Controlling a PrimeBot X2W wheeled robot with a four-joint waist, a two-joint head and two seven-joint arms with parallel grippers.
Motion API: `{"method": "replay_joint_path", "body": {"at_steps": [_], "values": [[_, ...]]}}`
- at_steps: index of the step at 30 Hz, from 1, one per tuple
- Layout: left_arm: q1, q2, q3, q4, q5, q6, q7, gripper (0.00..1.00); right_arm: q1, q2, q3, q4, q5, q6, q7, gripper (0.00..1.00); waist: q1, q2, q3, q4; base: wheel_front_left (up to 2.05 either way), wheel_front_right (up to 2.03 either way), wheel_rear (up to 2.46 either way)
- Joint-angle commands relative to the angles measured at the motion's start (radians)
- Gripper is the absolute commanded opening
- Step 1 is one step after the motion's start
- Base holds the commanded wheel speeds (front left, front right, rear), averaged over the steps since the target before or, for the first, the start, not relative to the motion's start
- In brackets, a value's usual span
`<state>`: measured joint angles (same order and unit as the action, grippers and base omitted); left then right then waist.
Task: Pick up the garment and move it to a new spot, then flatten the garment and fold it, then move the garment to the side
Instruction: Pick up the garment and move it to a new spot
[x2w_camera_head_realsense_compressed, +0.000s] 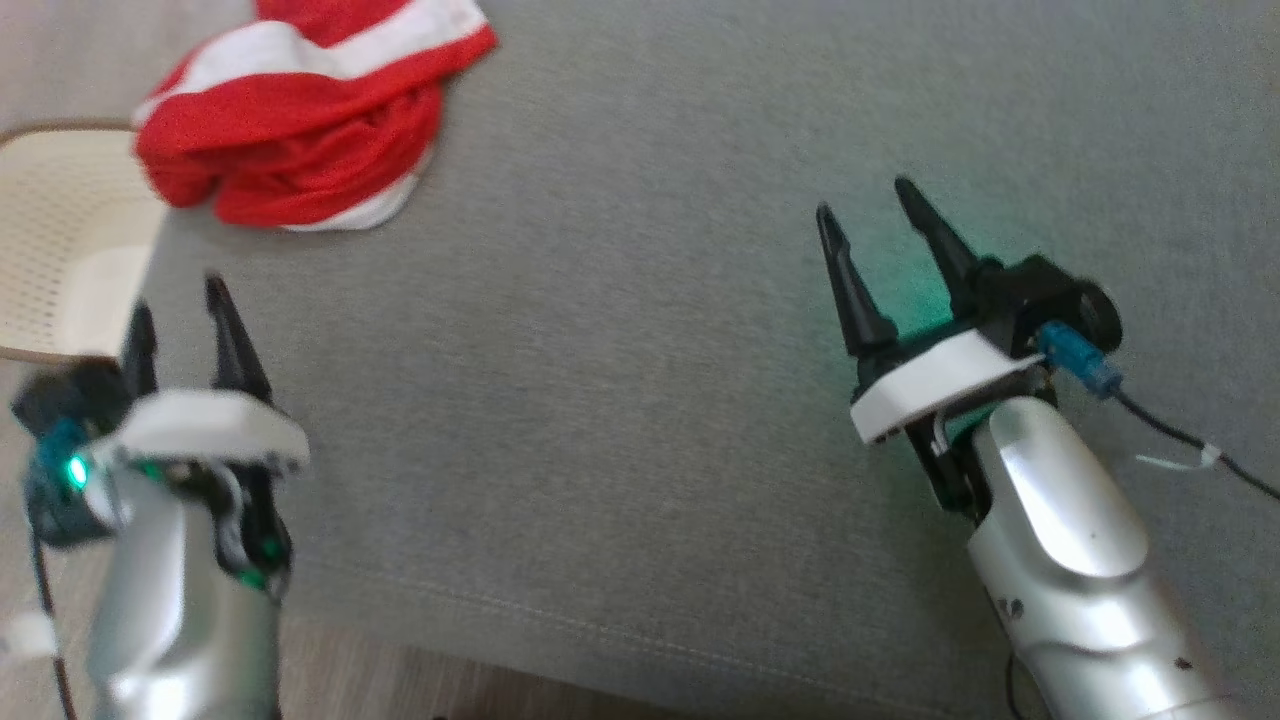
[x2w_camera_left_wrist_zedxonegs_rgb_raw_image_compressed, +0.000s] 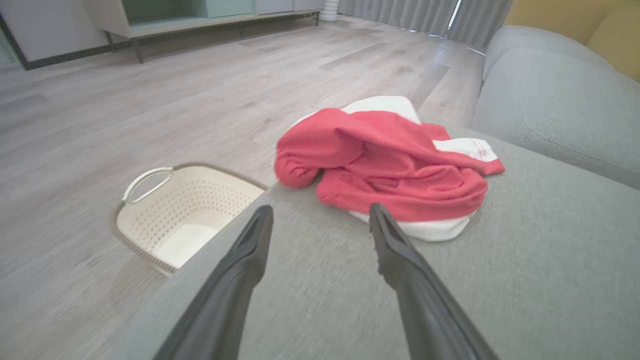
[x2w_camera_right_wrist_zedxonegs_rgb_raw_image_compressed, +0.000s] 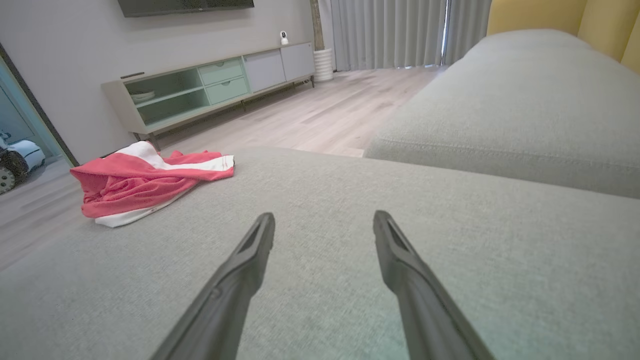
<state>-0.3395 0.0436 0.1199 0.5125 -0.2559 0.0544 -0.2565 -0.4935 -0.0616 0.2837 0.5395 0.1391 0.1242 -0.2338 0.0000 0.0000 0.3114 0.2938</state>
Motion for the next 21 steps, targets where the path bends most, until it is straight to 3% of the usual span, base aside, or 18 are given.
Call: {"method": "replay_joint_path", "body": {"at_steps": [1, 7, 14, 20, 21], "values": [[-0.079, 0.051, 0.049, 0.0, 0.021, -0.01, -0.005, 1.0, -0.04, 0.01, 0.028, -0.057, -0.012, 0.007, 0.009, 1.0, 0.0, 0.0, 0.084, -0.08, 0.0, 0.0, 0.0], [-0.251, 0.127, 0.082, 0.134, 0.062, -0.007, -0.005, 1.0, -0.078, 0.006, 0.05, -0.141, -0.016, 0.007, 0.028, 1.0, 0.0, 0.0, 0.168, -0.161, 0.0, 0.0, 0.0], [-0.392, 0.226, 0.114, 0.387, 0.063, 0.022, 0.011, 1.0, -0.089, 0.004, 0.056, -0.197, -0.013, 0.007, 0.037, 1.0, 0.0, 0.0, 0.218, -0.243, 0.0, 0.0, 0.0], [-0.466, 0.26, 0.109, 0.55, 0.054, 0.017, 0.054, 1.0, -0.084, 0.0, 0.036, -0.213, -0.015, 0.007, 0.04, 1.0, 0.0, 0.0, 0.237, -0.272, 0.0, 0.0, 0.0], [-0.477, 0.262, 0.105, 0.566, 0.055, 0.01, 0.055, 0.58, -0.083, -0.001, 0.03, -0.213, -0.015, 0.007, 0.04, 1.0, 0.0, 0.0, 0.238, -0.272, 0.0, 0.0, 0.0]]}}
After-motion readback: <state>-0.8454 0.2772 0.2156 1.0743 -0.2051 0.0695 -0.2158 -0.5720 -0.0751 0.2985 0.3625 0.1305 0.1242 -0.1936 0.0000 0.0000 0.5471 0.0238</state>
